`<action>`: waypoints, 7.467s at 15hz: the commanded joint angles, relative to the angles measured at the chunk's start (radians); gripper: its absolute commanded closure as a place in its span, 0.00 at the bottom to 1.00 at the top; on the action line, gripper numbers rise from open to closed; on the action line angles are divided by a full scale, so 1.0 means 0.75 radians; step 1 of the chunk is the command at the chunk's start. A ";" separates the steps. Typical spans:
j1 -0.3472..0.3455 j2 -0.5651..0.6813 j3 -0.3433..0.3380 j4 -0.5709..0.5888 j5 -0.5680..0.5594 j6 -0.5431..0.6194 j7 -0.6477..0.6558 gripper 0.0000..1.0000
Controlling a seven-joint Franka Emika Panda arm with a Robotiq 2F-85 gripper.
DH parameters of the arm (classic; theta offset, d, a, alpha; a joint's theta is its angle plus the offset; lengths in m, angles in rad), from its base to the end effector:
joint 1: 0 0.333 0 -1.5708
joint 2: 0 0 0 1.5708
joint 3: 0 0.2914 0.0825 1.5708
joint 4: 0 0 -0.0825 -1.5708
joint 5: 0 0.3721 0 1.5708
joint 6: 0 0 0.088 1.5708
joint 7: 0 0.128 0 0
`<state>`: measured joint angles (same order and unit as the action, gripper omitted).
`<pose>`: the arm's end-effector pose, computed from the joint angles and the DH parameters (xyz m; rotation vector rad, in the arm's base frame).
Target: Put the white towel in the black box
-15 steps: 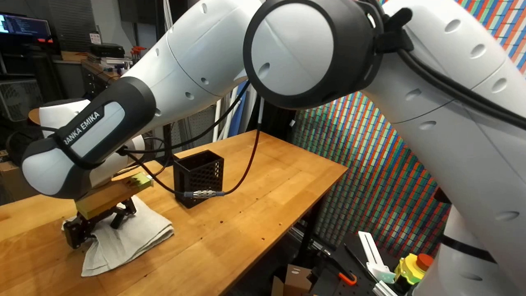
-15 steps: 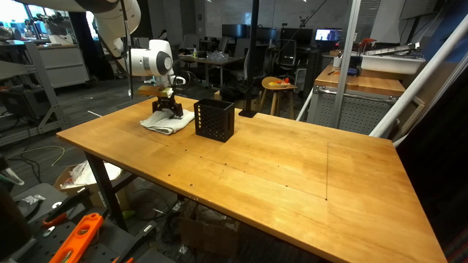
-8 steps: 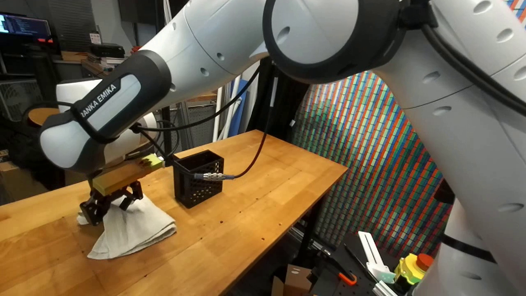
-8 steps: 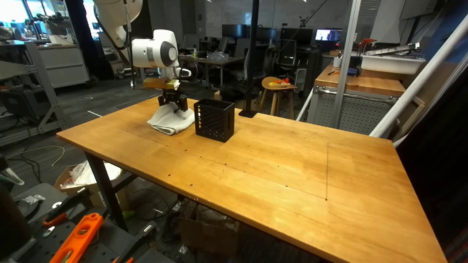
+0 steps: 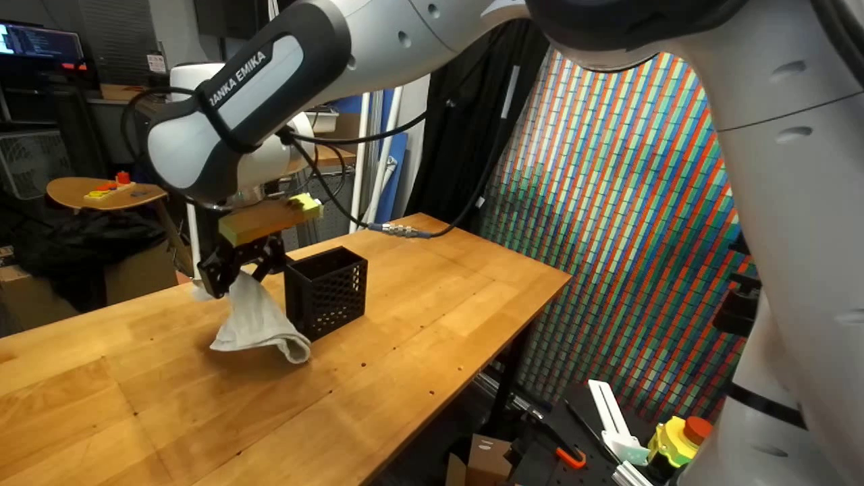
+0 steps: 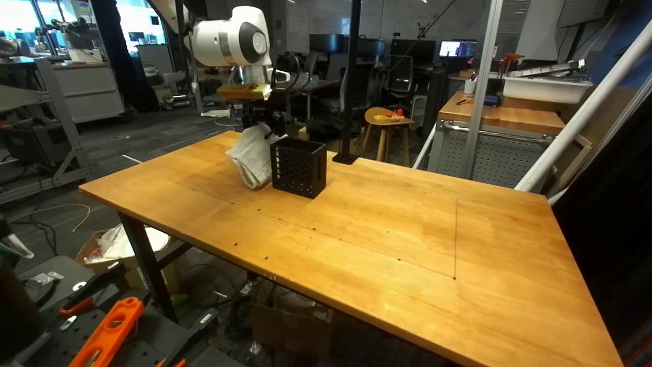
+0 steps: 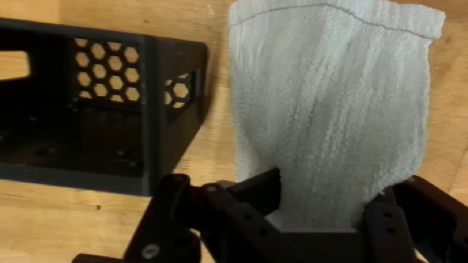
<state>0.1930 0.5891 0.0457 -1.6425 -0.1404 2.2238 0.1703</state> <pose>0.6456 0.1474 0.2381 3.0480 0.2237 0.0168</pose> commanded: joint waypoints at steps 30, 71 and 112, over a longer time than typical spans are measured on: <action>-0.273 -0.261 -0.005 -0.343 0.192 0.206 -0.302 0.89; -0.194 -0.423 0.000 -0.359 0.032 0.120 -0.329 0.93; -0.169 -0.421 -0.032 -0.305 -0.039 0.026 -0.258 0.89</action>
<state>0.0390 0.3218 0.0335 -1.8873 -0.1229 2.2882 -0.0640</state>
